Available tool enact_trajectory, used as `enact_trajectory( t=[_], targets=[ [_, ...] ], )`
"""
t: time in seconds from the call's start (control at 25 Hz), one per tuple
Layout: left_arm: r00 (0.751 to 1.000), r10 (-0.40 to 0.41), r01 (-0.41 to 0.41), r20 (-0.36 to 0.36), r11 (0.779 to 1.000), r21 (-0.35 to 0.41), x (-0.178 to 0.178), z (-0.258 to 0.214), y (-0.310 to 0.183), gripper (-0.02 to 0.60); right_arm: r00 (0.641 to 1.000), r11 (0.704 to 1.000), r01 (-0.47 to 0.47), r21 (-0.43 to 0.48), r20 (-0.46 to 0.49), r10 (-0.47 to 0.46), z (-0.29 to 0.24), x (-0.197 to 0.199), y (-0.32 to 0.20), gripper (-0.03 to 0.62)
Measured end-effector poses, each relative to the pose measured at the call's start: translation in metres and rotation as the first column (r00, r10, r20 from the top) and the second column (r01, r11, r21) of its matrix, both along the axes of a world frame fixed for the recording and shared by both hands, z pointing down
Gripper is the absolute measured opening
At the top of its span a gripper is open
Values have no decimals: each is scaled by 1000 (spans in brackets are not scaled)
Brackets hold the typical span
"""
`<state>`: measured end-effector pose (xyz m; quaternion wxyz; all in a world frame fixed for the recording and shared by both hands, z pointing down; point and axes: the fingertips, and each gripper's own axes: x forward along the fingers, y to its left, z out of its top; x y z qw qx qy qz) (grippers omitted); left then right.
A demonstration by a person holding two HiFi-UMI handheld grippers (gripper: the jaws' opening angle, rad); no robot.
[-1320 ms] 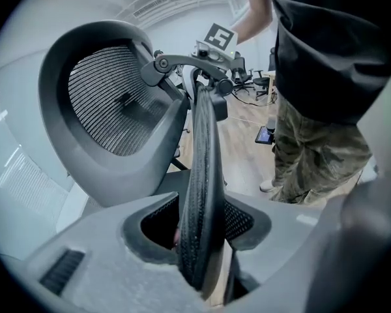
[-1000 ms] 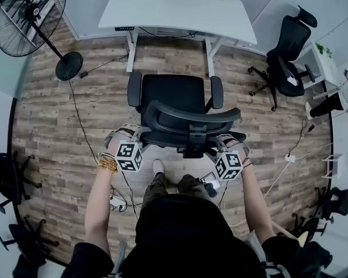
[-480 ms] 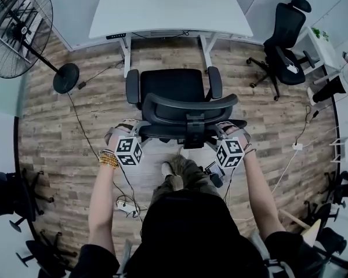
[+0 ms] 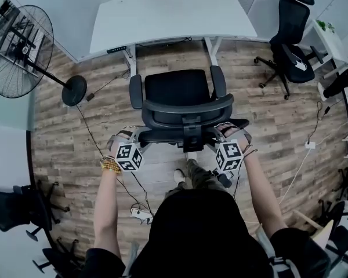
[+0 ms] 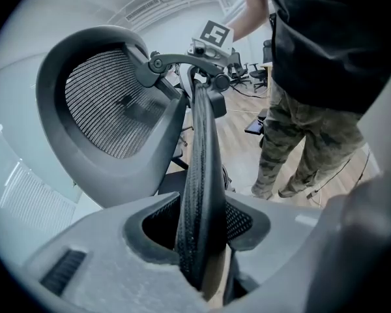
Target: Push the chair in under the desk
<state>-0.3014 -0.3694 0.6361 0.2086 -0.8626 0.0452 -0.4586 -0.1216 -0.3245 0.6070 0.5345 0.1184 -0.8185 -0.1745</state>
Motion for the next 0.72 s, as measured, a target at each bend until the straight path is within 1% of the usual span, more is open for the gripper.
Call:
enact_trajectory(
  t=[0.24,0.48,0.72],
  targets=[
    [1000,-19,19,7,1000,7,0,-3,-37,169,1000,999,17,29,2,-17,-1,1,-40,121],
    [999,-42,42,9,999,7,8,-2,-63,170,999,999,39,37,3,-39,0,11,-69,123],
    [996,-82,82,21,997,-10,17,0,-81,173,998,997,62,51,3,-63,0,21,-90,123]
  ],
)
